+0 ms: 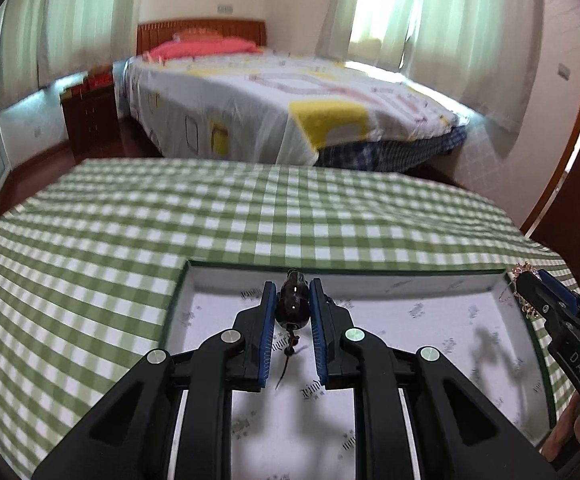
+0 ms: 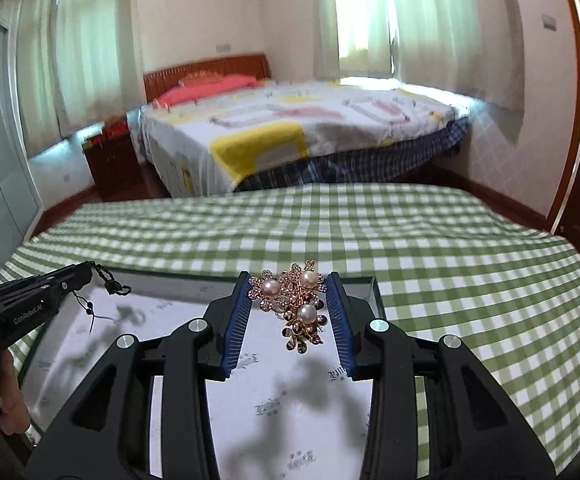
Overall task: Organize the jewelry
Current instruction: 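Carry both pieces into the green box and open both tools to release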
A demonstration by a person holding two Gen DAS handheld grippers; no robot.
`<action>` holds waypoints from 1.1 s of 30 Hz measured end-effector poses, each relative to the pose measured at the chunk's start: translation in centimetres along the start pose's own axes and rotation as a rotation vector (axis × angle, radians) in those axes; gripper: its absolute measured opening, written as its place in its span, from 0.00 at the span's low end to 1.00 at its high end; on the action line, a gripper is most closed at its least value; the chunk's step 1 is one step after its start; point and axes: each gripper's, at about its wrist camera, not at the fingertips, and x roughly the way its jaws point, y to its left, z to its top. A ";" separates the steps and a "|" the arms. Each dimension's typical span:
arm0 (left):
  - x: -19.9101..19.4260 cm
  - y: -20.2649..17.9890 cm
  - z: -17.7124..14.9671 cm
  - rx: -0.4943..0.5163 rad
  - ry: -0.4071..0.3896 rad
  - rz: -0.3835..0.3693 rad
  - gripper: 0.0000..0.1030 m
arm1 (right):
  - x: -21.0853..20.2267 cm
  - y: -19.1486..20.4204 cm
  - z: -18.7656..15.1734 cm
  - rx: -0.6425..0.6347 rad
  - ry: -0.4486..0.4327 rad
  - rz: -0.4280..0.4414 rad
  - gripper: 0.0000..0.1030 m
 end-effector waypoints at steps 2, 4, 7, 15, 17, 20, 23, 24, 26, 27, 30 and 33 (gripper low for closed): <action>0.9 0.2 -0.1 -0.010 0.033 0.001 0.17 | 1.5 0.0 0.1 0.002 0.054 0.006 0.36; 1.5 0.2 -0.2 -0.008 0.055 0.004 0.17 | 2.5 0.1 0.2 -0.002 0.100 0.005 0.36; 2.2 0.3 -0.3 -0.013 0.094 -0.007 0.17 | 3.7 0.1 0.2 -0.009 0.161 0.000 0.36; 3.0 0.0 -0.4 -0.002 0.144 -0.010 0.20 | 5.1 0.1 0.0 -0.004 0.245 0.001 0.38; 3.1 -0.1 -0.4 -0.004 0.149 -0.010 0.33 | 5.1 0.1 0.0 -0.009 0.240 -0.002 0.45; 2.6 -0.3 -0.2 -0.004 0.119 -0.009 0.46 | 4.3 -0.1 0.1 -0.004 0.194 -0.005 0.47; 1.1 -0.4 -0.2 0.010 0.047 0.003 0.52 | 2.5 -0.3 0.1 0.003 0.124 -0.007 0.47; 0.3 -0.4 -0.3 0.013 0.023 0.002 0.53 | 1.4 -0.2 0.0 0.005 0.091 -0.008 0.47; -1.4 -0.4 -0.5 0.023 -0.021 -0.007 0.53 | -0.3 -0.1 -0.2 0.002 0.054 -0.004 0.47; -2.5 -0.5 -0.8 0.031 -0.048 -0.009 0.53 | -1.3 0.1 -0.5 0.003 0.037 -0.003 0.47; -5.1 -0.3 -1.7 0.041 -0.096 -0.010 0.53 | -4.0 0.4 -1.4 0.004 0.002 0.003 0.47; -7.5 0.0 -3.1 0.044 -0.116 -0.006 0.53 | -6.7 1.0 -2.6 -0.001 -0.025 0.003 0.47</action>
